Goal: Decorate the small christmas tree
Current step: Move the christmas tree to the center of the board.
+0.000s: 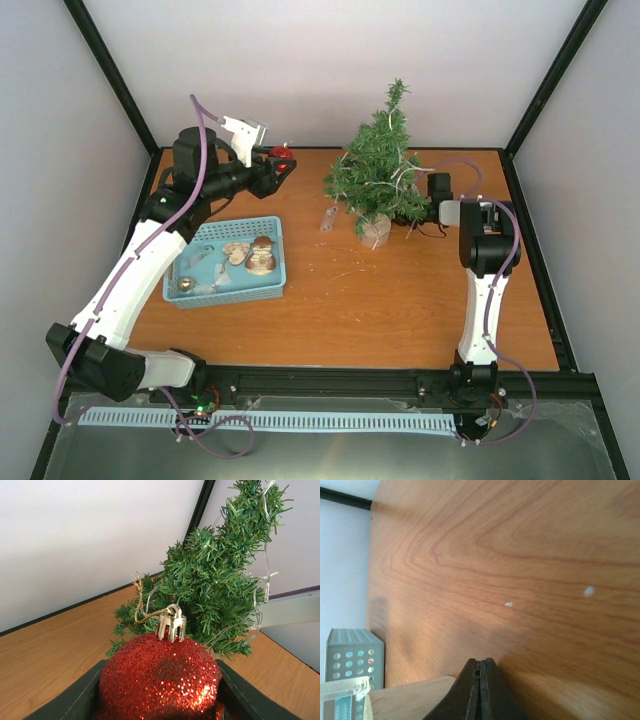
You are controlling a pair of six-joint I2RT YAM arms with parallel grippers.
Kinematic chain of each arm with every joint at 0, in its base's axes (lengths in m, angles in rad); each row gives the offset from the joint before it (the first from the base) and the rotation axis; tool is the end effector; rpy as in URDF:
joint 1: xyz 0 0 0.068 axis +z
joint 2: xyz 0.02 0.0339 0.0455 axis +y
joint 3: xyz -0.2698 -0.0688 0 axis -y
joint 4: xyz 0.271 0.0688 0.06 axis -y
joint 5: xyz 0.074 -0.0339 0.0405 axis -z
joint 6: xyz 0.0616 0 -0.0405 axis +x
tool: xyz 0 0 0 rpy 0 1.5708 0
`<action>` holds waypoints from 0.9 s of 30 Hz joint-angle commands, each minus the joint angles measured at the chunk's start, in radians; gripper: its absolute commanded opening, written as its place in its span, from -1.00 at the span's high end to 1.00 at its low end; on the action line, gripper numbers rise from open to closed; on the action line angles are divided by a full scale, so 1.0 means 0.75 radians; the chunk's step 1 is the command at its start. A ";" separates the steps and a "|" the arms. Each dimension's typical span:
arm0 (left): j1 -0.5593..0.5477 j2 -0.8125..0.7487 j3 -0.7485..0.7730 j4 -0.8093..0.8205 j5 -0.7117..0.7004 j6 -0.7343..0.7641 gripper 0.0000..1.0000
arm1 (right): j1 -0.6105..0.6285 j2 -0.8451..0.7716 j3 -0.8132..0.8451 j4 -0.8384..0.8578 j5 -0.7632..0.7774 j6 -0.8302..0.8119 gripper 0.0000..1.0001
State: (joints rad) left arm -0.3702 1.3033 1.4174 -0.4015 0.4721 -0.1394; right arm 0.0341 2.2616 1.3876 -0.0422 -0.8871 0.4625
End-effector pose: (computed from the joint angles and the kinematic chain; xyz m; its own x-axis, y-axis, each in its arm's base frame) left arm 0.3019 -0.1472 0.4276 -0.3630 0.0081 -0.9318 0.6850 0.6802 -0.2609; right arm 0.4787 0.0641 0.0625 -0.9296 0.2503 -0.2705 -0.0877 0.5626 0.8220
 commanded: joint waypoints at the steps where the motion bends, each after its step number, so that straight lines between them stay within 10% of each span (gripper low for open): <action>1: 0.005 -0.035 0.027 -0.005 -0.028 0.024 0.19 | 0.040 0.027 -0.016 -0.025 -0.060 -0.051 0.93; 27: 0.005 -0.037 0.007 0.013 -0.010 0.002 0.19 | 0.188 0.052 0.081 -0.242 -0.197 -0.342 0.92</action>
State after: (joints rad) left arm -0.3702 1.3022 1.4170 -0.4015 0.4477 -0.1394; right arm 0.1467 2.2944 1.4303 -0.1539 -1.0046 0.2722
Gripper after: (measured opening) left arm 0.494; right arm 0.039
